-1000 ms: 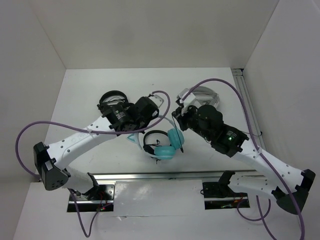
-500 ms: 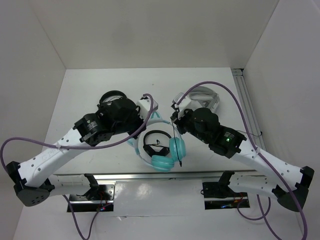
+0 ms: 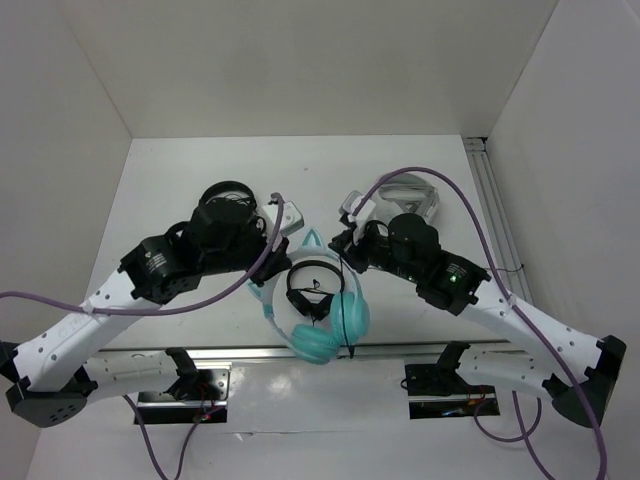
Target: Wrap the headphones
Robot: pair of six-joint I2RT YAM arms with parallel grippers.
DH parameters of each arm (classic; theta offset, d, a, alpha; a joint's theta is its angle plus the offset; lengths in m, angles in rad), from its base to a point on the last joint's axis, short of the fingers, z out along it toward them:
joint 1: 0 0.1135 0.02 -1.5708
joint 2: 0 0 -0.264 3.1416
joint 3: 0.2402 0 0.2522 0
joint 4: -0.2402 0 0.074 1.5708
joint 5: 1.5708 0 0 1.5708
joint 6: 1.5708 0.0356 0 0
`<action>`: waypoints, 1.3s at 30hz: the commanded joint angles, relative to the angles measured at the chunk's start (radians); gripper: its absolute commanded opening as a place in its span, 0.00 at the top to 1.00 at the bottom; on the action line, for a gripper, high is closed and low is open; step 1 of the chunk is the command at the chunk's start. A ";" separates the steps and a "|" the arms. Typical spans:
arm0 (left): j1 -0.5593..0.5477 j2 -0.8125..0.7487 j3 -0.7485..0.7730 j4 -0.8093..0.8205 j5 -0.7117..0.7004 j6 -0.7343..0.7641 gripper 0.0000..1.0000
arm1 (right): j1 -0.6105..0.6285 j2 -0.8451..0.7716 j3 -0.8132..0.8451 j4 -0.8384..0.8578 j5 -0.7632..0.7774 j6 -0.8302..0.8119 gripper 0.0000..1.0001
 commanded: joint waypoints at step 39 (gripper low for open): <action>-0.005 -0.018 0.396 0.019 -0.868 -0.743 1.00 | -0.257 0.401 -0.424 0.949 -0.386 0.361 1.00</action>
